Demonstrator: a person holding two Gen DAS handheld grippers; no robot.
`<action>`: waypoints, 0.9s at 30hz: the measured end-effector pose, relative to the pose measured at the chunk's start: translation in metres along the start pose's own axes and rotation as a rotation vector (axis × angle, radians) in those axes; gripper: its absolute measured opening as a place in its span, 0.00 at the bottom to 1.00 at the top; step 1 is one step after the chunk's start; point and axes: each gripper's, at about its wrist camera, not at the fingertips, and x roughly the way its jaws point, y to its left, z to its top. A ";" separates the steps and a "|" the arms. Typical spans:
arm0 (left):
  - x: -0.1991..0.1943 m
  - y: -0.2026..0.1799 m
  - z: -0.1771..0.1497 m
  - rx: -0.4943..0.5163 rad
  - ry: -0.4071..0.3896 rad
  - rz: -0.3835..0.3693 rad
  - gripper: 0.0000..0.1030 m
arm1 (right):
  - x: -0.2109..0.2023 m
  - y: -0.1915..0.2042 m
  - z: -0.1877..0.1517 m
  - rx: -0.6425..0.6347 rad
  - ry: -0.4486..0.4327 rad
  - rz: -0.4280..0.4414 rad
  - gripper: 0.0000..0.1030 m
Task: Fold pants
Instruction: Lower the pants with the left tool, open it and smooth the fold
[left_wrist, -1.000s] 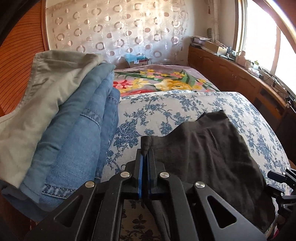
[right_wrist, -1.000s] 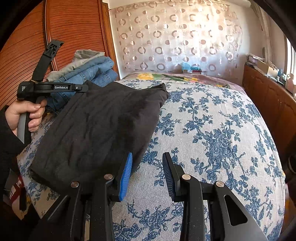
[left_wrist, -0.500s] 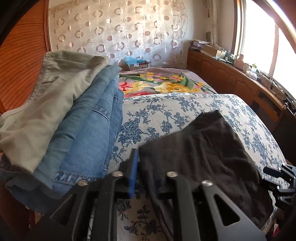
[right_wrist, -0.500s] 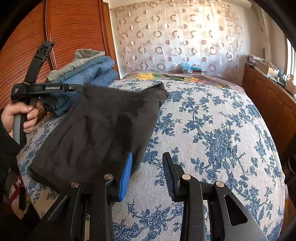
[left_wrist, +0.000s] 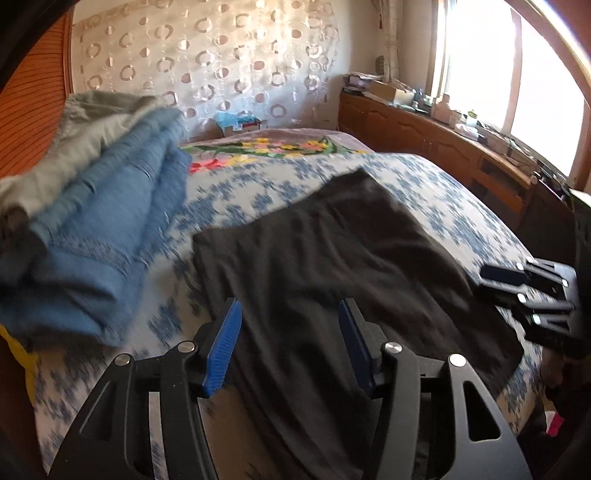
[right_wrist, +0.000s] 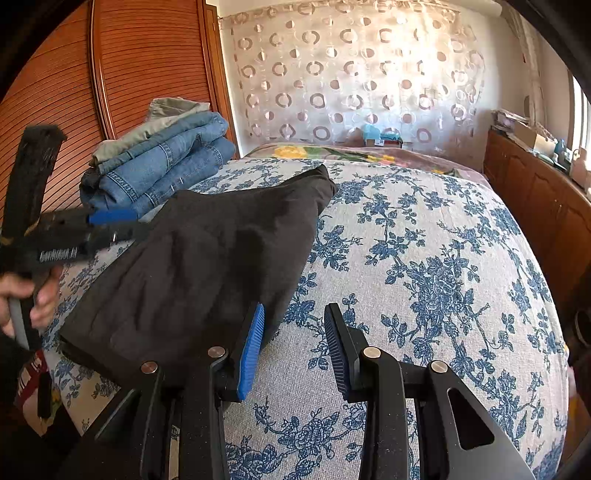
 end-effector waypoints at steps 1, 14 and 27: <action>-0.001 -0.004 -0.004 0.003 0.006 -0.007 0.54 | 0.000 0.000 0.000 0.000 -0.001 0.000 0.34; -0.025 -0.027 -0.039 0.003 0.012 -0.025 0.54 | -0.039 0.004 -0.018 -0.042 -0.004 0.016 0.34; -0.038 -0.033 -0.058 -0.009 0.031 -0.026 0.54 | -0.067 0.031 -0.034 -0.106 0.037 0.082 0.34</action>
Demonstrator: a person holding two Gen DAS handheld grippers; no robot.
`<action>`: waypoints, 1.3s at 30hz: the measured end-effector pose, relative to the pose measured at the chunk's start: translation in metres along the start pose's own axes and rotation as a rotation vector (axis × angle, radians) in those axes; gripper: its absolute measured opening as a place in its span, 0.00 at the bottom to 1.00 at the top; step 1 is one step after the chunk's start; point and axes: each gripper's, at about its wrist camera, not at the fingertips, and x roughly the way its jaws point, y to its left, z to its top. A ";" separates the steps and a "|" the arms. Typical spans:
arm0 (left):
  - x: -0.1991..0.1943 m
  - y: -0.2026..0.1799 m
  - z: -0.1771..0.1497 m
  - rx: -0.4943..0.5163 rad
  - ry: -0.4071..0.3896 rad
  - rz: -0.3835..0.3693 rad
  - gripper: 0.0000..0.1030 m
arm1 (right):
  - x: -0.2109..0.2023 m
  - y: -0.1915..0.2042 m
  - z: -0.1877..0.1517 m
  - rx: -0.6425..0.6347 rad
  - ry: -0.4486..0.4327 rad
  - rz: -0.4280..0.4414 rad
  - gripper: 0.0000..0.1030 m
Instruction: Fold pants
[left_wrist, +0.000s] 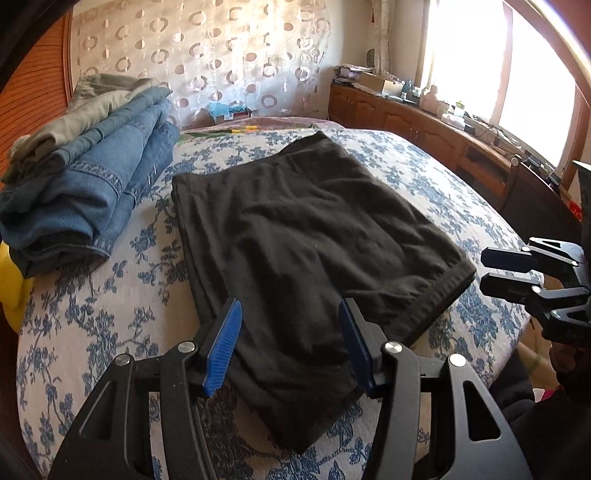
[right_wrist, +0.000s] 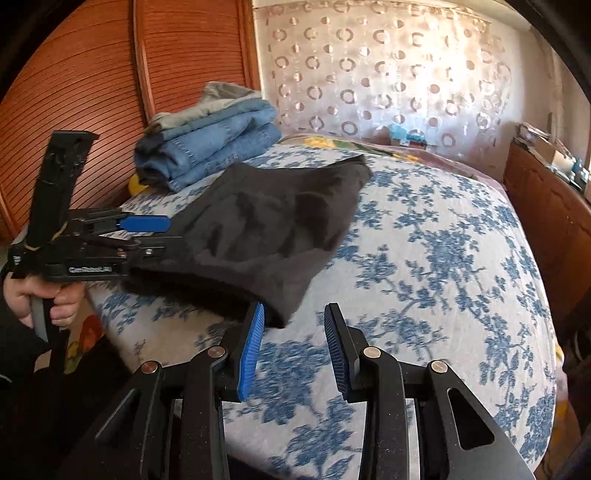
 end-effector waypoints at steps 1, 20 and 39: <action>0.001 0.000 -0.001 -0.001 0.003 -0.001 0.54 | 0.000 0.003 0.001 -0.007 0.001 0.003 0.34; 0.006 0.001 -0.010 -0.032 0.006 -0.006 0.54 | 0.042 0.012 0.009 -0.046 0.079 -0.035 0.33; -0.014 -0.001 -0.025 -0.055 0.003 -0.013 0.54 | -0.003 -0.003 -0.018 0.037 0.054 0.017 0.07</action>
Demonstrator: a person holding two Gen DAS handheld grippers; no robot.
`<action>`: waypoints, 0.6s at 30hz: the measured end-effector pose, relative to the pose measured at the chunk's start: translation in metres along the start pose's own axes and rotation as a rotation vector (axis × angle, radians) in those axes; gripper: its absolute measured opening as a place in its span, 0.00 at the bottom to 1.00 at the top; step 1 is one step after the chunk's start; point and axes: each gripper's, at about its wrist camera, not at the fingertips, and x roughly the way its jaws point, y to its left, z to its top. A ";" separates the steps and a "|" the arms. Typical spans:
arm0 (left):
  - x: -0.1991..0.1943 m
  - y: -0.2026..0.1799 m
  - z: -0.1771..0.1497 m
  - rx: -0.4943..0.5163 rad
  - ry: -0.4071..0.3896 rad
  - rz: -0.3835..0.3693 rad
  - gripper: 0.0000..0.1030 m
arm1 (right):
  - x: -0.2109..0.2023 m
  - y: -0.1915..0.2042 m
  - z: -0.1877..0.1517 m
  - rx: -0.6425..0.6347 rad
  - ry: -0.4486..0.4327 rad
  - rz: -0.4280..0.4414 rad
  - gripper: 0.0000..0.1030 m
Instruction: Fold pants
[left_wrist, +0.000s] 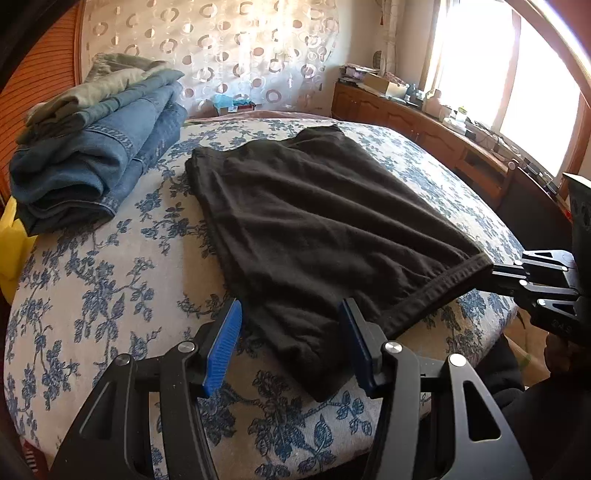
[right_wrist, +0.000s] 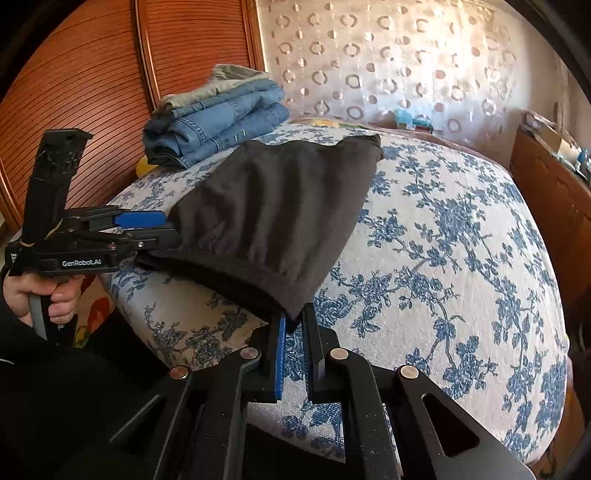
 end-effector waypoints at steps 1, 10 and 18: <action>-0.002 0.001 0.000 -0.003 -0.003 0.001 0.54 | -0.002 0.000 0.000 0.003 -0.004 0.001 0.09; -0.022 0.015 -0.006 -0.047 -0.051 0.009 0.54 | -0.029 -0.003 0.002 0.011 -0.068 -0.010 0.21; -0.018 0.017 -0.011 -0.052 -0.035 0.009 0.41 | -0.022 -0.001 0.011 0.027 -0.084 -0.050 0.32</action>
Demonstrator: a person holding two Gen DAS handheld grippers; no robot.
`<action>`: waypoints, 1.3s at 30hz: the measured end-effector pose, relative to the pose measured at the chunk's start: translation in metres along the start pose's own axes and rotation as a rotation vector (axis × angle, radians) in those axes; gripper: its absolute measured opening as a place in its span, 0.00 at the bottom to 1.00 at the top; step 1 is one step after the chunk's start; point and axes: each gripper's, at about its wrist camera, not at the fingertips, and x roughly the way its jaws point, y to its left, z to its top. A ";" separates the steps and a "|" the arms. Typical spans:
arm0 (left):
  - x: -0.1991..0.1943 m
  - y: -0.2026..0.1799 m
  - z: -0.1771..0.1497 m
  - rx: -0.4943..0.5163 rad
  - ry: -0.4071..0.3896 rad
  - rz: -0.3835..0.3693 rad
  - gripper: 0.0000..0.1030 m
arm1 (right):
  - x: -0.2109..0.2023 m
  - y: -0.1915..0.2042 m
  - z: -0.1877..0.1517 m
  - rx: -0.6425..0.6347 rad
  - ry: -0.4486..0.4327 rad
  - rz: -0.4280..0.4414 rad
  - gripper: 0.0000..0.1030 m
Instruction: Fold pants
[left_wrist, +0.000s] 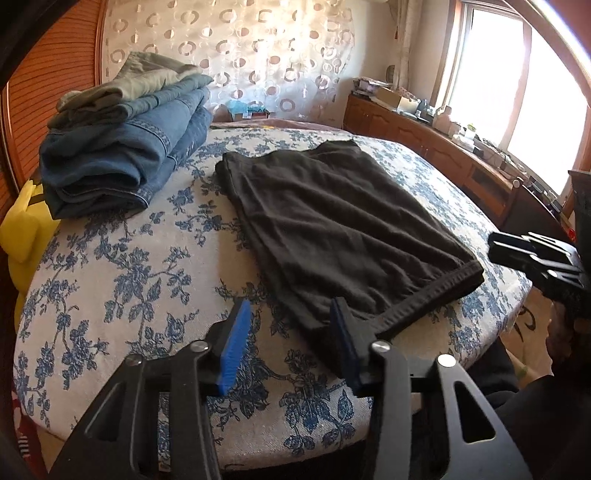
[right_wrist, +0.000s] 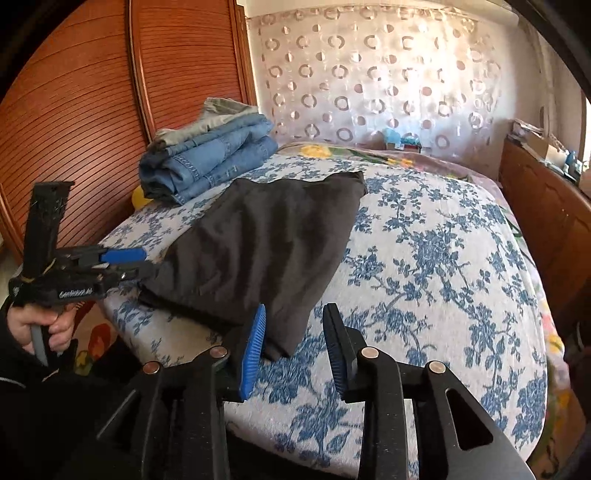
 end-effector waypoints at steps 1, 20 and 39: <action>0.000 -0.001 0.000 0.001 0.003 -0.003 0.41 | 0.004 0.001 0.001 0.007 0.007 -0.002 0.32; 0.000 -0.013 -0.016 0.001 0.029 -0.058 0.32 | 0.045 0.007 -0.004 0.024 0.099 -0.028 0.34; 0.003 -0.022 -0.019 0.018 0.035 -0.072 0.28 | 0.044 0.005 -0.008 0.037 0.081 -0.025 0.34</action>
